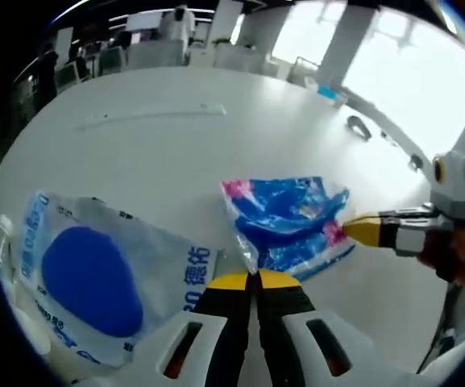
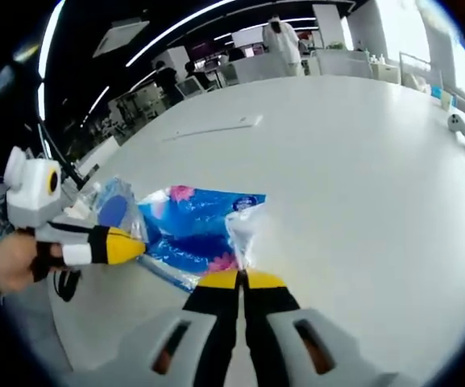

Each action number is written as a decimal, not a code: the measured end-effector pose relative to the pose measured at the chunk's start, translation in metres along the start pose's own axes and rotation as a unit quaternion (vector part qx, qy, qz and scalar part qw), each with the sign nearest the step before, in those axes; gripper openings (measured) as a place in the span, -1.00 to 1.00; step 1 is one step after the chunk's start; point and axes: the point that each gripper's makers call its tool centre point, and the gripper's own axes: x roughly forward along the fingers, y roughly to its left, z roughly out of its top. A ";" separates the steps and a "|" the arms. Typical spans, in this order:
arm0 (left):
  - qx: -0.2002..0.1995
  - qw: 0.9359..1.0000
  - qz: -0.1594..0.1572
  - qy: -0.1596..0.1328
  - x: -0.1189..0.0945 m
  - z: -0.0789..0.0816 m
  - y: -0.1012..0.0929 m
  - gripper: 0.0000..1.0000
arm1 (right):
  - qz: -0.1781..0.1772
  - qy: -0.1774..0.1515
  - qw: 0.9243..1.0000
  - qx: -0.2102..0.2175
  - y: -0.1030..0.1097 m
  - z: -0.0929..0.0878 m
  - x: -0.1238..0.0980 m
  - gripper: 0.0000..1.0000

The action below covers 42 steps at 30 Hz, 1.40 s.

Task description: Arrange the tabletop items into an orderly group along one side of the table until the central work area is clear of visible clutter.

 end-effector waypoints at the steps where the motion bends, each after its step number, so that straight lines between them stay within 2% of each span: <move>1: -0.001 1.000 0.001 0.000 0.000 0.000 0.000 -1.00 | 0.000 -0.001 1.000 0.000 0.000 0.000 0.000 -1.00; 4: -0.007 1.000 0.003 0.000 0.000 0.000 0.000 -1.00 | -0.002 -0.001 1.000 -0.004 0.000 0.000 0.000 -1.00; 14: 0.019 1.000 0.006 -0.011 -0.001 0.000 -0.001 -1.00 | -0.003 -0.010 1.000 -0.021 0.001 -0.001 0.001 -1.00; 16: 0.019 1.000 0.006 -0.014 -0.001 0.000 -0.001 -1.00 | -0.001 -0.010 1.000 -0.011 0.001 0.000 0.001 -1.00; 21: -0.012 1.000 -0.004 -0.012 -0.002 0.001 0.000 -1.00 | 0.026 -0.009 1.000 0.003 0.001 0.001 0.000 -1.00; 22: -0.019 1.000 -0.003 -0.011 -0.003 0.002 -0.001 -0.95 | 0.031 -0.014 0.999 -0.003 0.002 0.002 -0.002 -0.97; 23: -0.027 0.999 -0.005 -0.017 -0.004 0.004 -0.002 -0.78 | 0.034 -0.027 0.999 -0.018 0.002 0.007 -0.003 -0.80; 24: -0.027 0.998 -0.001 -0.049 -0.005 0.015 -0.004 -0.61 | 0.025 -0.033 0.999 -0.019 0.000 0.009 -0.005 -0.59; 26: -0.017 0.997 0.001 -0.069 -0.011 0.024 -0.007 -0.26 | 0.008 -0.043 0.999 -0.024 -0.002 0.015 -0.009 -0.22; 29: -0.020 0.996 -0.002 -0.081 -0.018 0.031 -0.011 -0.05 | 0.012 -0.052 0.998 -0.022 0.003 0.019 -0.014 -0.21; 34: -0.020 0.995 -0.001 -0.099 -0.033 0.039 -0.011 0.02 | 0.013 -0.060 0.998 -0.015 0.010 0.021 -0.023 -0.10; 37: -0.013 0.994 -0.006 -0.111 -0.042 0.044 -0.016 0.14 | 0.016 -0.067 0.998 -0.008 0.015 0.022 -0.028 -0.04; 40: -0.002 0.995 -0.024 -0.099 -0.046 0.039 -0.025 0.42 | 0.021 -0.070 0.997 -0.007 0.023 0.021 -0.032 0.02; 42: 0.001 0.994 -0.024 -0.107 -0.053 0.040 -0.027 0.61 | 0.029 -0.063 0.998 -0.011 0.030 0.016 -0.033 0.02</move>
